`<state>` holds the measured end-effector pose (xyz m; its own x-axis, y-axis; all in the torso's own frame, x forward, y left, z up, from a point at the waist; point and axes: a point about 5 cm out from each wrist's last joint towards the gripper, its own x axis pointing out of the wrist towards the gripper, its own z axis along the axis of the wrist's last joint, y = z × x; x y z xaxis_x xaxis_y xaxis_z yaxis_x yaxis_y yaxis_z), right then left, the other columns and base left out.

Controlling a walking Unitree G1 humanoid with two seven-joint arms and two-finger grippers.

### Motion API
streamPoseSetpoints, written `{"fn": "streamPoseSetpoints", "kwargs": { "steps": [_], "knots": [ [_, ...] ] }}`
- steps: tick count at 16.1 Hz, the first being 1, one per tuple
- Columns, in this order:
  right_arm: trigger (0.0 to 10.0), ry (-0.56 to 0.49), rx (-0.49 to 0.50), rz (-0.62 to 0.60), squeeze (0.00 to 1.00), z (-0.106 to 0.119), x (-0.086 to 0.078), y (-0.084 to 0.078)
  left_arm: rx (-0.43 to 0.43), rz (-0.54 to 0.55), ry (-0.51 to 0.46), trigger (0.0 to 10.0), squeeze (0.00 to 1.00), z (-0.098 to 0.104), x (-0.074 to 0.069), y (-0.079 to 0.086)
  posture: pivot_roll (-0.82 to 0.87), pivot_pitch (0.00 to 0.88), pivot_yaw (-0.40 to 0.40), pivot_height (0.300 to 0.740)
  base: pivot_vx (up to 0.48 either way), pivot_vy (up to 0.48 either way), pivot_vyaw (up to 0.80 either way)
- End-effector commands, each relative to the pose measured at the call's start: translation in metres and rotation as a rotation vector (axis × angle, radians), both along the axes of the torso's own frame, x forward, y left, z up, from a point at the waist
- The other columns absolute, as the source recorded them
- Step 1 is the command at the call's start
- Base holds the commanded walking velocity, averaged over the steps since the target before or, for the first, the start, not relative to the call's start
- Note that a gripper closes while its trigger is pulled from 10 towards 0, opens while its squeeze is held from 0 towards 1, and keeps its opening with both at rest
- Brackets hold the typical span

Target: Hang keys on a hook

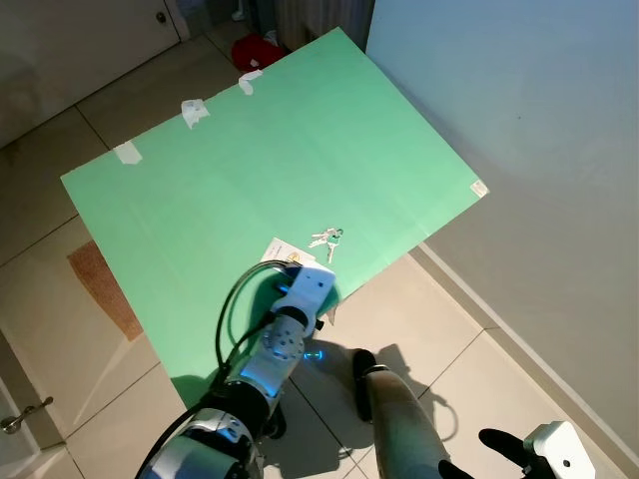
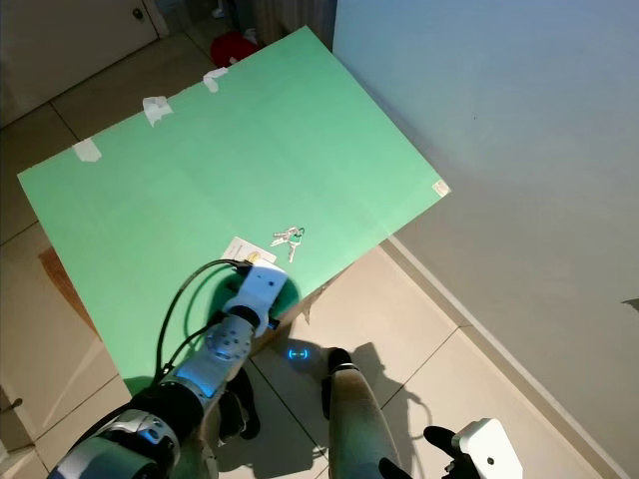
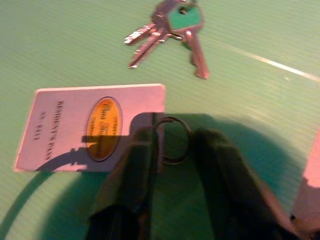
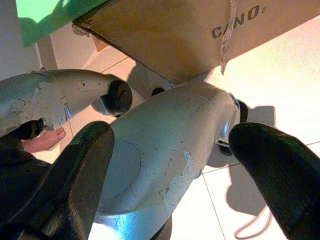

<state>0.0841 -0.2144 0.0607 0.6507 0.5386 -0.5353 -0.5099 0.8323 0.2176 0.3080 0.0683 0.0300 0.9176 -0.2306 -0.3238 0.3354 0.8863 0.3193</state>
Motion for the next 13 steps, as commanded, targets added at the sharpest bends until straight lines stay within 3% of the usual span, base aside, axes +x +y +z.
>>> {"fn": "streamPoseSetpoints", "kwargs": {
  "steps": [1, 2, 6, 8, 11, 12, 13],
  "knots": [
    [10.0, 0.041, -0.009, -0.011, 0.0, -0.005, -0.007, -0.004, -0.035, 0.006, 0.028, 0.0, 0.0, -0.008, -0.008, 0.005, -0.48, 0.406, -0.027, 0.74, 0.0, 0.0, 0.0],
    [10.0, 0.041, -0.01, -0.011, 0.0, -0.005, -0.007, -0.004, -0.044, 0.006, 0.015, 0.0, 0.0, -0.005, -0.007, 0.006, -0.48, 0.406, -0.027, 0.74, 0.0, 0.0, 0.0],
    [10.0, 0.038, -0.004, -0.003, 0.0, -0.007, -0.004, -0.003, -0.17, -0.009, -0.149, 0.0, 0.0, 0.037, 0.005, 0.008, -0.45, 0.405, -0.03, 0.74, 0.0, 0.0, 0.0],
    [10.0, 0.035, 0.0, 0.004, 0.0, -0.007, -0.002, 0.0, -0.189, -0.003, -0.204, 0.0, 0.0, 0.056, 0.01, 0.011, -0.45, 0.402, -0.03, 0.74, 0.0, 0.0, 0.0],
    [10.0, 0.029, 0.0, 0.005, 0.0, -0.004, -0.001, 0.002, -0.128, -0.013, -0.217, 0.0, 0.0, 0.056, 0.01, 0.011, -0.45, 0.404, -0.031, 0.74, 0.0, 0.0, 0.0],
    [10.0, 0.027, 0.001, 0.006, 0.0, -0.003, -0.001, 0.003, -0.097, -0.014, -0.205, 10.0, 0.0, 0.051, 0.01, 0.011, -0.45, 0.405, -0.032, 0.74, 0.0, 0.0, 0.0],
    [10.0, 0.026, 0.002, 0.007, 0.0, -0.002, 0.0, 0.003, -0.084, -0.03, -0.19, 10.0, 1.0, 0.046, 0.008, 0.01, -0.45, 0.407, -0.033, 0.74, 0.0, 0.0, 0.0]
  ]
}}
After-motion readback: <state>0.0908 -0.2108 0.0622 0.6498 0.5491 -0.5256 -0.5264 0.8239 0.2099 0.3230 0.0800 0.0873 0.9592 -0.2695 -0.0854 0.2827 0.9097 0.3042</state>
